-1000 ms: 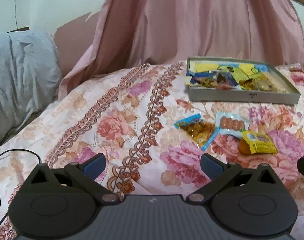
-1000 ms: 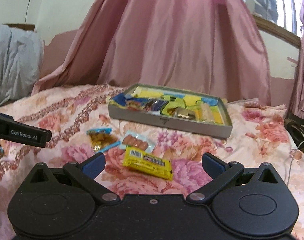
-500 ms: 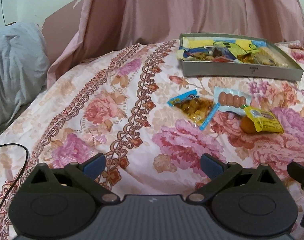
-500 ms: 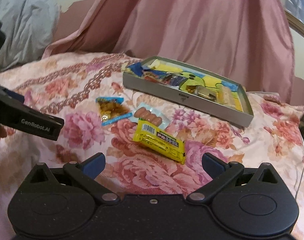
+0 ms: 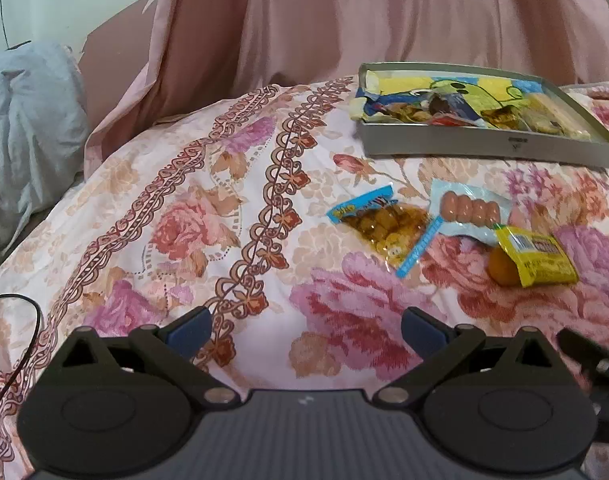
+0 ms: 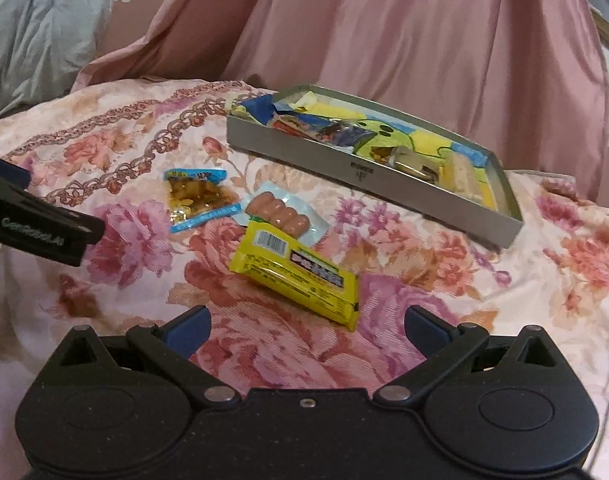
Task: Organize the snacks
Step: 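Lift both grippers away and move back over the remaining snacks, then grasp the yellow candy bar with the right gripper while the left grasps the mandarin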
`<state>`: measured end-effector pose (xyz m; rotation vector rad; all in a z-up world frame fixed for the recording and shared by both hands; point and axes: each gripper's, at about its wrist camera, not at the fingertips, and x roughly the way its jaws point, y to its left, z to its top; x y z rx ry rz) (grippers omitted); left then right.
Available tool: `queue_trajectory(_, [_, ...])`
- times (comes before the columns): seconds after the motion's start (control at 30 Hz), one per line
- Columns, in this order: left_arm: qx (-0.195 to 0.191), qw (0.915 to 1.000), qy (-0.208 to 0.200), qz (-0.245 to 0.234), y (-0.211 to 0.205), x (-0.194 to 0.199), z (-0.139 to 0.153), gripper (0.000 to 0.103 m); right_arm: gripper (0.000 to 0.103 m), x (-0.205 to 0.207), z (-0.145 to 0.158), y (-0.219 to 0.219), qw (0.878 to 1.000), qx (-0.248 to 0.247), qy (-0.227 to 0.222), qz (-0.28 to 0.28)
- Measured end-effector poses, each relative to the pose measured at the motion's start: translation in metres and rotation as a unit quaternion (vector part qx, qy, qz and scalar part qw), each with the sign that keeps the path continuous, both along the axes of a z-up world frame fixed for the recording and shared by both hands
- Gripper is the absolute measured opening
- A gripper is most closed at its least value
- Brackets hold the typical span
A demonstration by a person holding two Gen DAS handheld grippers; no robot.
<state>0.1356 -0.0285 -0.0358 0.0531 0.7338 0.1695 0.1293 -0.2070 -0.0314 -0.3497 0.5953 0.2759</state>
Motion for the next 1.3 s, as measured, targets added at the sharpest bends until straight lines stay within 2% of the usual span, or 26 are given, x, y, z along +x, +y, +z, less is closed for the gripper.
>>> queue_trajectory(0.2, [-0.008, 0.9997, -0.004, 0.022, 0.009, 0.012, 0.002, 0.103, 0.102, 0.009, -0.010, 0.021, 0.999, -0.017, -0.039, 0.019])
queue_trajectory(0.37, [-0.013, 0.9992, -0.007, 0.036, 0.015, 0.019, 0.002, 0.103, 0.102, 0.024, -0.018, 0.036, 0.996, -0.041, -0.076, 0.014])
queue_trajectory(0.6, [-0.016, 0.9990, -0.004, 0.042, 0.012, 0.023, 0.000, 0.103, 0.102, 0.043, -0.024, 0.033, 0.996, -0.047, -0.075, -0.009])
queue_trajectory(0.83, [-0.019, 0.9994, -0.008, 0.027, -0.004, 0.024, 0.002, 0.103, 0.102, 0.047, -0.010, 0.004, 0.997, -0.010, -0.039, -0.068])
queue_trajectory(1.03, [-0.017, 0.9998, -0.005, -0.001, -0.021, 0.022, 0.002, 0.103, 0.102, 0.037, 0.003, -0.032, 0.992, 0.008, 0.027, -0.119])
queue_trajectory(1.13, [-0.015, 0.9997, -0.002, -0.018, -0.029, 0.022, -0.001, 0.103, 0.102, 0.032, 0.006, -0.053, 0.988, 0.014, 0.079, -0.135])
queue_trajectory(1.2, [-0.014, 0.9995, 0.000, -0.029, -0.033, 0.023, -0.002, 0.103, 0.102, 0.028, 0.008, -0.065, 0.984, 0.038, 0.101, -0.140])
queue_trajectory(1.3, [-0.015, 0.9989, 0.003, -0.045, -0.039, 0.025, -0.005, 0.103, 0.102, 0.027, 0.014, -0.080, 0.979, 0.087, 0.105, -0.153])
